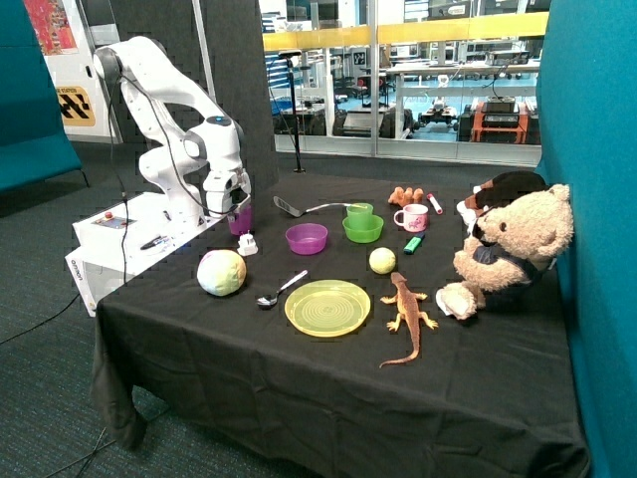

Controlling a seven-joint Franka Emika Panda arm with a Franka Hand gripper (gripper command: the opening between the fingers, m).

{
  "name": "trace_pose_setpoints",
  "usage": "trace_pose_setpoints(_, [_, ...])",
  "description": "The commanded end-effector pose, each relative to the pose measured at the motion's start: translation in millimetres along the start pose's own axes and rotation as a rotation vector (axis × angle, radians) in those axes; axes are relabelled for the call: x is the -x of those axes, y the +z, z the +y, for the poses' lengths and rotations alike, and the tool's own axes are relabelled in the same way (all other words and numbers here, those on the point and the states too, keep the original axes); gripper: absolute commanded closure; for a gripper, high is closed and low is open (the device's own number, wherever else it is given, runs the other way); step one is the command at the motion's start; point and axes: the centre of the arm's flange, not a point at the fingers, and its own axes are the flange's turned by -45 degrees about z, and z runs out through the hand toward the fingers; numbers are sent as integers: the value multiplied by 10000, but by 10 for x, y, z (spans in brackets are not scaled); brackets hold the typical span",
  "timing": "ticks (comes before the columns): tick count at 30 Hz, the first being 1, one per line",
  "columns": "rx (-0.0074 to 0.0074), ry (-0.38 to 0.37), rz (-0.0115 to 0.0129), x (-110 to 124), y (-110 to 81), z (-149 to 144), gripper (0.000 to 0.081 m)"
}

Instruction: Match the cups with the appropriate bowls

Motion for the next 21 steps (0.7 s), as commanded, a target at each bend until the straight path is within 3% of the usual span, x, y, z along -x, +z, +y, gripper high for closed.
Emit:
trace_pose_setpoints(1, [-3, -7, -12, 2, -6, 7, 808])
trace_pose_setpoints(10, [-3, -1, -12, 19, -18, 23, 808])
trace_pose_setpoints(21, [-3, 39, -12, -51, -164, 43, 808])
